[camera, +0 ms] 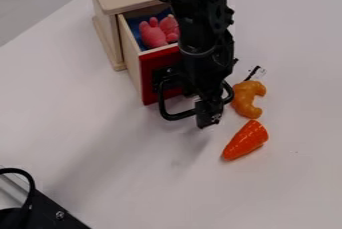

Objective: Open the drawer

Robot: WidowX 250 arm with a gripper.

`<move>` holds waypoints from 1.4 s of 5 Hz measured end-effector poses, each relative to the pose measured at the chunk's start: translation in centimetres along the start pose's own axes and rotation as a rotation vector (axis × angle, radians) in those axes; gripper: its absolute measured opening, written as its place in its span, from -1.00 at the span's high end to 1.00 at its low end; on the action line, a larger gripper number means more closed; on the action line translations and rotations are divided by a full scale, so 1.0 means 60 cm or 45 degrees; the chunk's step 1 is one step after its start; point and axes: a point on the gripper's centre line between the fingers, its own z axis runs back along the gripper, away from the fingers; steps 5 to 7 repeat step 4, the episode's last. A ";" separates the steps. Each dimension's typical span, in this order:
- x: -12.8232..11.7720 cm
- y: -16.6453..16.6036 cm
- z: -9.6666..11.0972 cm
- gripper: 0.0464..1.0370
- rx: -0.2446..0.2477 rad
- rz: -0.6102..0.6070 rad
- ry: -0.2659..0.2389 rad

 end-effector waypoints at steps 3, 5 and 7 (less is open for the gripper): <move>0.021 0.000 0.100 -0.92 0.013 0.021 -0.120; 0.022 0.001 0.104 -0.92 0.019 0.023 -0.128; 0.022 0.001 0.104 -0.92 0.019 0.023 -0.128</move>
